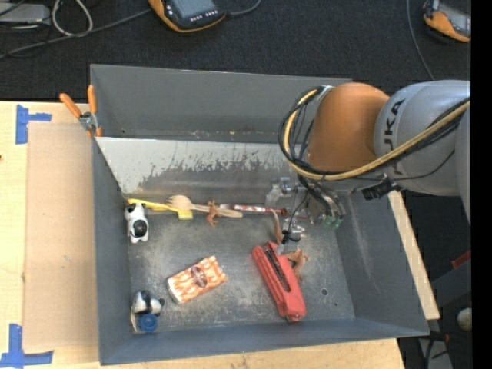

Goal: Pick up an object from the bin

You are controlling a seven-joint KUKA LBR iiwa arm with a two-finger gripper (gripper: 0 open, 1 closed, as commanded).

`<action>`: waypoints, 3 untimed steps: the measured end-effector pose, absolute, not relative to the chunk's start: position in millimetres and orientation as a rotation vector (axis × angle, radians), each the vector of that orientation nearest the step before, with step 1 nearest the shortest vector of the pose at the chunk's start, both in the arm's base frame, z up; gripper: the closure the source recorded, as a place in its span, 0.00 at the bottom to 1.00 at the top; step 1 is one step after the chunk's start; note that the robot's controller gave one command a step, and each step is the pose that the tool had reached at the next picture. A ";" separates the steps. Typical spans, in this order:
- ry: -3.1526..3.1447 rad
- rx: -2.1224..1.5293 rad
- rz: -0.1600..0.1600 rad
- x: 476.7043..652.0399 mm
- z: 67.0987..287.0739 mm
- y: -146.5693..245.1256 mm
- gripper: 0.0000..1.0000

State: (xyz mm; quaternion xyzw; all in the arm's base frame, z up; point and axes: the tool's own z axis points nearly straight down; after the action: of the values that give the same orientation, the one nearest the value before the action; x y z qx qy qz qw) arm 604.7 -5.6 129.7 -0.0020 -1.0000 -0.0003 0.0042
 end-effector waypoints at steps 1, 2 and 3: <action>-3.141 -0.006 -0.001 606.5 134.2 -5.6 0.00; -3.139 0.200 -0.001 568.0 94.0 -9.2 0.00; -3.159 0.193 -0.002 559.6 77.0 10.6 1.00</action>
Offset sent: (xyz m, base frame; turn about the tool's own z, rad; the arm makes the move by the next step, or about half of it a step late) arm -0.0596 -0.0064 -0.0597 -0.1950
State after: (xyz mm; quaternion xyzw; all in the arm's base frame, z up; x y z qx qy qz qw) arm 559.6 10.6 77.0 0.0609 -0.9981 -0.0005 -0.0115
